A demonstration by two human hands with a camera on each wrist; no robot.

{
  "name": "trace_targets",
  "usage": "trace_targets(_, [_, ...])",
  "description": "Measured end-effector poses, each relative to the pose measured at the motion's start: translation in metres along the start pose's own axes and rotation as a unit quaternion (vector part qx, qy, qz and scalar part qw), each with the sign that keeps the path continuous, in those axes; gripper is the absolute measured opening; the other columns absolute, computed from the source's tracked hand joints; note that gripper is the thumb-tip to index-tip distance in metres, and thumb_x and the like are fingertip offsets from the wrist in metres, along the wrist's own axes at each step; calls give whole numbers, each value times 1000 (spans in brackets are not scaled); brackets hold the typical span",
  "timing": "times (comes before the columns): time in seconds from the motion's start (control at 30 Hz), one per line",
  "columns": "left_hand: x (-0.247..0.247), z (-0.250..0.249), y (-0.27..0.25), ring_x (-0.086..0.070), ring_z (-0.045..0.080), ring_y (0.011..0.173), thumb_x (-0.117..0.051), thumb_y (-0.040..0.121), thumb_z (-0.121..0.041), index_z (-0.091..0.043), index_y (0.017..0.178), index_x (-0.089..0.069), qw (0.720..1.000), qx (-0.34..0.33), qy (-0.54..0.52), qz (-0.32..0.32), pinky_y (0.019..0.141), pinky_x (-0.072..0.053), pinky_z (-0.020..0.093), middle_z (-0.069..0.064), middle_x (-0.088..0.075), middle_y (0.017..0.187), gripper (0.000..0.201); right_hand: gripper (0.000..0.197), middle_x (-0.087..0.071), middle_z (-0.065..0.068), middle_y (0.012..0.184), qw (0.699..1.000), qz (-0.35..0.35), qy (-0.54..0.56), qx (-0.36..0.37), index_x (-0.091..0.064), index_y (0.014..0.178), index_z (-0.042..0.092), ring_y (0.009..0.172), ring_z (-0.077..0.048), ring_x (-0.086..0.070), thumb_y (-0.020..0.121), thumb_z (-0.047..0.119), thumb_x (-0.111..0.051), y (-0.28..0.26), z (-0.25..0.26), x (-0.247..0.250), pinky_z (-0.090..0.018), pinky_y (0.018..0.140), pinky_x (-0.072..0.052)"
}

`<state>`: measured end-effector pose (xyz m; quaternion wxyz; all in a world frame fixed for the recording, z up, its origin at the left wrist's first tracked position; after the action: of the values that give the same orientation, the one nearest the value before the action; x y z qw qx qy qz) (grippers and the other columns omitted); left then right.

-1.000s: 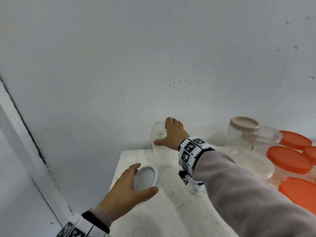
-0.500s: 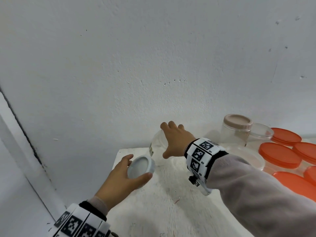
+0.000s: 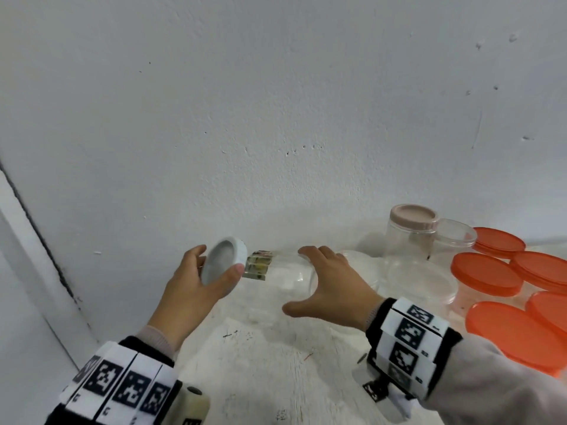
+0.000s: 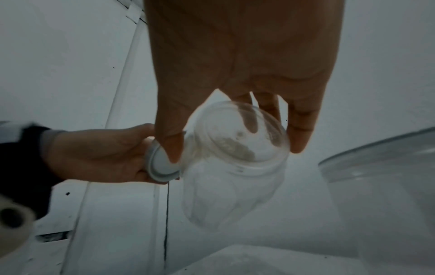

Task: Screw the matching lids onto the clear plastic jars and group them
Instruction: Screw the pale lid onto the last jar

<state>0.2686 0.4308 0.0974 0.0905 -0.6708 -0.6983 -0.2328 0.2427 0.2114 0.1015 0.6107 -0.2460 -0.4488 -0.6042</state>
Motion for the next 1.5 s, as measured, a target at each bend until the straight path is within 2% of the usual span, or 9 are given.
trace_targets(0.2, [5,-14,5,-53,11,106,-66,58,-64,-21,145,-29,999,-12,-23,-19,87,-43,28,-10,-52,120,103,76,-45,18,104,983,48,147,-97,-38,111,29,85,-2,-51,52,57,-78,-26,-17,-11,-15,61,-39])
trace_targets(0.4, [0,-27,3,-57,7,103,-66,53,-67,-24,145,-29,1000,-19,-20,-8,87,-46,28,-7,-54,124,107,88,-47,5,111,930,134,301,-159,-46,117,32,95,-10,-56,38,50,-79,-44,-30,-32,-23,73,-53])
trace_targets(0.57, [-10,-36,-1,-58,4,104,-68,51,-68,-27,143,-31,999,-26,-29,17,85,-47,25,-8,-56,124,108,85,-47,11,113,945,153,248,-147,-43,124,27,98,-7,-54,52,40,-86,-49,-40,-34,-20,77,-49])
trace_targets(0.7, [-21,-44,-6,-56,4,108,-70,52,-67,-30,143,-32,998,-32,-24,39,77,-43,16,-10,-56,124,105,81,-52,6,116,948,190,203,-152,-37,119,25,107,-14,-56,57,27,-90,-55,-51,-45,-32,88,-53])
trace_targets(0.87, [-33,-53,-14,-53,0,109,-70,50,-68,-32,142,-32,997,-41,-16,60,83,-43,17,-12,-54,126,106,83,-54,7,106,957,201,156,-140,-30,114,24,95,-7,-55,57,30,-90,-60,-60,-49,-21,75,-51])
trace_targets(1.17, [-58,-71,-29,-53,4,112,-72,49,-68,-35,140,-34,992,-57,27,113,91,-47,24,-15,-50,129,104,112,-53,7,130,949,212,191,-138,-16,141,23,118,-14,-53,59,29,-91,-66,-76,-47,-34,102,-46])
trace_targets(1.27, [-70,-78,-36,-50,5,117,-74,45,-67,-37,140,-34,986,-68,55,144,98,-44,26,-18,-45,129,107,115,-50,18,131,938,199,259,-120,-16,144,36,118,-3,-51,57,31,-91,-68,-73,-40,-27,101,-45])
trace_targets(1.37, [-82,-87,-41,-46,4,123,-75,44,-65,-37,140,-33,980,-80,69,168,104,-40,28,-19,-43,134,108,113,-46,33,125,934,178,295,-92,-17,143,44,108,16,-47,58,33,-90,-68,-68,-33,-7,84,-44])
trace_targets(1.5, [-96,-97,-44,-42,2,128,-82,56,-55,-36,142,-32,973,-99,91,187,109,-36,29,-18,-40,143,101,109,-46,33,122,940,162,288,-87,-18,142,43,105,15,-47,59,35,-90,-71,-73,-30,-4,78,-43])
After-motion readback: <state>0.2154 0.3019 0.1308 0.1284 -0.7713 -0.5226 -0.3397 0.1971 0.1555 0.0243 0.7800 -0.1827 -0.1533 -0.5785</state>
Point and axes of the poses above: each hand's wrist, its own y-axis towards the middle knuckle, its own x-axis out of the back of the hand, z = x × y, the point moved 7 cm from there along y, towards the middle knuckle
